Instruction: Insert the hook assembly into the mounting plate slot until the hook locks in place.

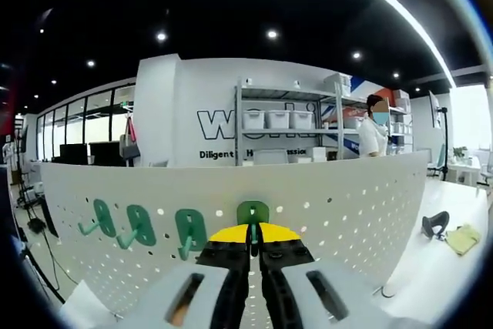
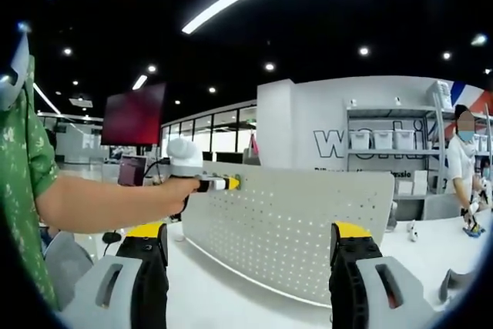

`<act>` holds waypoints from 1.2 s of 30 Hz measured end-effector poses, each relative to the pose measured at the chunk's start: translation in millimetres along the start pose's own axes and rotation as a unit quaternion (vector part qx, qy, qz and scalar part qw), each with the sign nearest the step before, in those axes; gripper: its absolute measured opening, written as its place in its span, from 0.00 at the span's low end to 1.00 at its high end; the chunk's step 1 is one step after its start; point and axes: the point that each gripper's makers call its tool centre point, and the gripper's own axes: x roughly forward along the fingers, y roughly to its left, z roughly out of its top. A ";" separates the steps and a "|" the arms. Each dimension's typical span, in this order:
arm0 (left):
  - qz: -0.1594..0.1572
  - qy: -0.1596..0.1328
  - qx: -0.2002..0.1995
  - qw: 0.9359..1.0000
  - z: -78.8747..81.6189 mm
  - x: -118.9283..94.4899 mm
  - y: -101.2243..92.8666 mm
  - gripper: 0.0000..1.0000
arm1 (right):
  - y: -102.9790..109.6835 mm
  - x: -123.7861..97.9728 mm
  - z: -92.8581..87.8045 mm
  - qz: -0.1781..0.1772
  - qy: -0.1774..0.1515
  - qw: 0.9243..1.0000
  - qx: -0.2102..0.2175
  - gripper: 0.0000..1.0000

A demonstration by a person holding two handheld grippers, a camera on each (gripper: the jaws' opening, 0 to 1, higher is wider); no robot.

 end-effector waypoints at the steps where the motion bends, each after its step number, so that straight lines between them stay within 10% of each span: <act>1: 0.000 0.001 -0.002 1.000 -0.6 0.9 0.6 0.03 | 0.3 0.0 0.2 0.001 0.000 1.000 0.000 0.89; 36: 0.012 0.002 0.008 1.000 -3.2 7.2 4.1 0.03 | 0.2 -0.8 -4.7 0.009 0.012 1.000 -0.005 0.88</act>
